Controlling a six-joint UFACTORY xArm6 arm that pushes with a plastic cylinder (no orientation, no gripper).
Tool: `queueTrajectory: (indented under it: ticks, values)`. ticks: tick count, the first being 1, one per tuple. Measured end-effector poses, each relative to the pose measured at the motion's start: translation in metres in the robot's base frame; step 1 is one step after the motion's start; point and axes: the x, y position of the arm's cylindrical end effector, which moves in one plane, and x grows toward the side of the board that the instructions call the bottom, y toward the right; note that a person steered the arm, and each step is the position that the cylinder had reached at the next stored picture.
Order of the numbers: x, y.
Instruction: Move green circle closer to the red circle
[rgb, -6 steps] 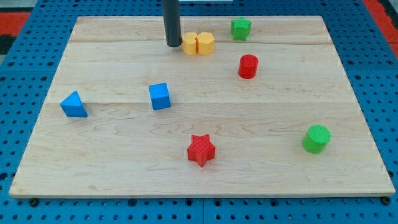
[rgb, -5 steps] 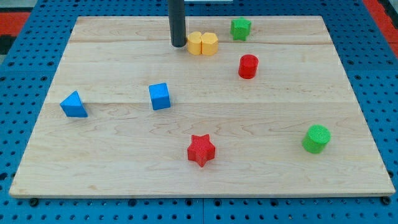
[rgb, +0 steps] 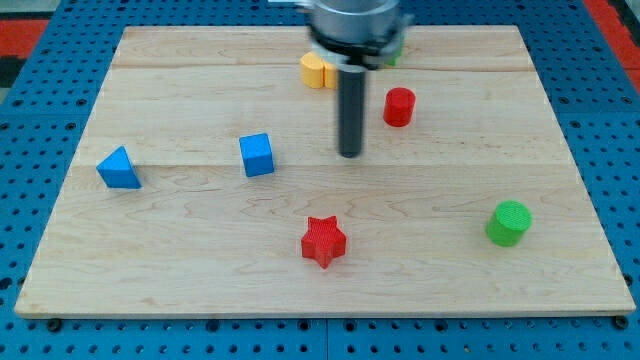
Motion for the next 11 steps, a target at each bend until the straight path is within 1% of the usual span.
queueTrajectory:
  ticks: [1, 2, 3, 4, 5, 6, 7, 8, 9, 10, 11]
  values:
    - [-0.013, 0.054]
    - [0.007, 0.109]
    - [0.046, 0.176]
    - [0.099, 0.215]
    - [0.151, 0.157]
    - [0.121, 0.132]
    - [0.096, 0.145]
    - [0.061, 0.137]
    - [0.048, 0.092]
    - [0.039, 0.062]
    - [0.012, 0.072]
